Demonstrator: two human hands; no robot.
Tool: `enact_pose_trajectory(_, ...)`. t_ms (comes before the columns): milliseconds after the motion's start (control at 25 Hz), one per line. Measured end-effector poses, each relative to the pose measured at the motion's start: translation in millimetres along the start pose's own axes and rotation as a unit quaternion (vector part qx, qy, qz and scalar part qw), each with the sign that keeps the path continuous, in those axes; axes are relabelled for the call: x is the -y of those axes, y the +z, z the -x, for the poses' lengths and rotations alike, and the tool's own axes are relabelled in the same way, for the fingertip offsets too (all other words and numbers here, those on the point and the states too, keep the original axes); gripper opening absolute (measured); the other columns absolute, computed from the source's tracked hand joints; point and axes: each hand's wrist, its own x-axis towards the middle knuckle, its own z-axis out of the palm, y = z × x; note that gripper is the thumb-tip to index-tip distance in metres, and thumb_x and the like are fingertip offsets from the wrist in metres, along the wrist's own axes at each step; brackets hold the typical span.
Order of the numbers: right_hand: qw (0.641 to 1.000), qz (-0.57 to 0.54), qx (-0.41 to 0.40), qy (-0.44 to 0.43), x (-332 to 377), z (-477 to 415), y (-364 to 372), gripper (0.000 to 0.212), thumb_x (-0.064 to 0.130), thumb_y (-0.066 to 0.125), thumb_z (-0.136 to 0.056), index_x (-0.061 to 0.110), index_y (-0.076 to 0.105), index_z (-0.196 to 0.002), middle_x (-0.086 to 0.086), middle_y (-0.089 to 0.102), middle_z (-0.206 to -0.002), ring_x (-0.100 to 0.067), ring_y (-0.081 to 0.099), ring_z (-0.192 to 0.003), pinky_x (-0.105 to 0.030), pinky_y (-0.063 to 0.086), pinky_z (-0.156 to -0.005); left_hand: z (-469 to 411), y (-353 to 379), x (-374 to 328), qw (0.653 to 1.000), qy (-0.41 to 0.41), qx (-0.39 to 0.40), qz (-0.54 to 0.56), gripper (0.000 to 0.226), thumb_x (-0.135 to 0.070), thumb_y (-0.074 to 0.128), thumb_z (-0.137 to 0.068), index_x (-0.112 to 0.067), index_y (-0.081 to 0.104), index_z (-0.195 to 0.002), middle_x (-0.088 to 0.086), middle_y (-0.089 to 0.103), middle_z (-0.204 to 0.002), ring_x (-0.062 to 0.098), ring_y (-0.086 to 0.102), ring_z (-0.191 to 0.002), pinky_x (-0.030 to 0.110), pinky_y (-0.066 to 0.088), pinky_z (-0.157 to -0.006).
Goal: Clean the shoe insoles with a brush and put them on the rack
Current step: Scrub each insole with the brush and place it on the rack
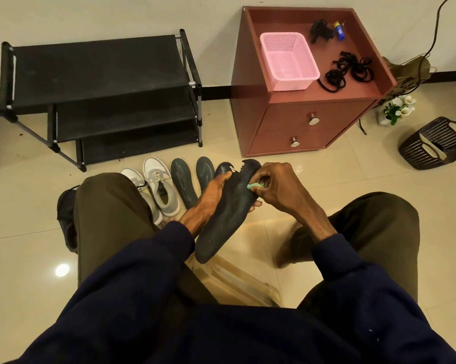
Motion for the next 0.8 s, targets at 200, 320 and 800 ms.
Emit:
enact_pose_trajectory(200,0.996,0.025,-0.078,0.021,-6,-2,-5,0.01,0.008,0.084,-0.08,0.012,0.081,-0.088,-0.004,0.073,-0.086,-0.011,0.062,-0.069,-0.025,0.057,-0.065,0,2,0,1.0,-0.014,-0.001,0.02,0.051,-0.041,0.034,-0.107,-0.002,0.053,-0.134,0.026,0.072,-0.109,0.042,0.074,-0.086,0.049,0.062,-0.078)
enact_pose_trajectory(320,0.998,-0.003,-0.055,0.005,-3,-1,-2,0.011,0.008,0.084,-0.08,0.012,0.081,-0.09,-0.003,0.073,-0.088,-0.012,0.063,-0.073,-0.026,0.058,-0.068,4,4,-3,1.0,-0.003,-0.016,-0.015,0.052,-0.039,0.035,-0.108,0.001,0.052,-0.136,0.02,0.076,-0.099,0.034,0.076,-0.081,0.043,0.064,-0.071)
enact_pose_trajectory(800,0.995,-0.025,-0.092,-0.007,5,1,18,0.012,0.009,0.082,-0.082,0.01,0.08,-0.094,-0.005,0.071,-0.092,-0.015,0.064,-0.08,-0.025,0.056,-0.072,0,4,-2,0.997,0.023,-0.046,-0.051,0.034,-0.027,0.038,-0.109,-0.007,0.064,-0.1,0.004,0.075,-0.07,0.02,0.073,-0.068,0.026,0.059,-0.054)
